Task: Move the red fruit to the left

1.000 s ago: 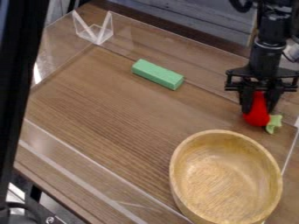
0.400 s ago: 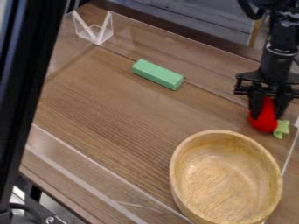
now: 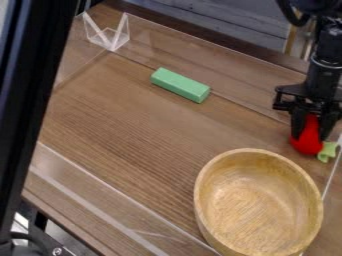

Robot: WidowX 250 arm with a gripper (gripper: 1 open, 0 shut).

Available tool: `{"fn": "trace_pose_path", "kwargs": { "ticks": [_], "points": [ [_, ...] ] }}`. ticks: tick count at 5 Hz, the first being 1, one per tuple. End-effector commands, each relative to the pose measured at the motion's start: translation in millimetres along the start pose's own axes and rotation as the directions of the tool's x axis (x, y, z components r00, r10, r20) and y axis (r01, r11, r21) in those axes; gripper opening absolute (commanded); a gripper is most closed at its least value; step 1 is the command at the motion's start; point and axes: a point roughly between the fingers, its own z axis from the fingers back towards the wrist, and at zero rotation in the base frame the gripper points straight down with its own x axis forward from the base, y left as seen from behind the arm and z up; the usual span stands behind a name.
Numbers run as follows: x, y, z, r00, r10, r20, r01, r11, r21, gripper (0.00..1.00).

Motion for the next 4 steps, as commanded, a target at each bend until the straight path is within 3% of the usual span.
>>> {"fn": "trace_pose_path", "kwargs": {
  "ticks": [1,2,4],
  "points": [
    [8.7,19,12.8,0.999,-0.033,0.020,0.033,0.999,-0.010,0.00],
    [15.0,37,16.0,0.998,-0.052,0.019,0.053,0.999,-0.007,0.00],
    [24.3,49,43.4,0.990,-0.138,0.019,0.138,0.990,0.007,0.00]
  ]
}}
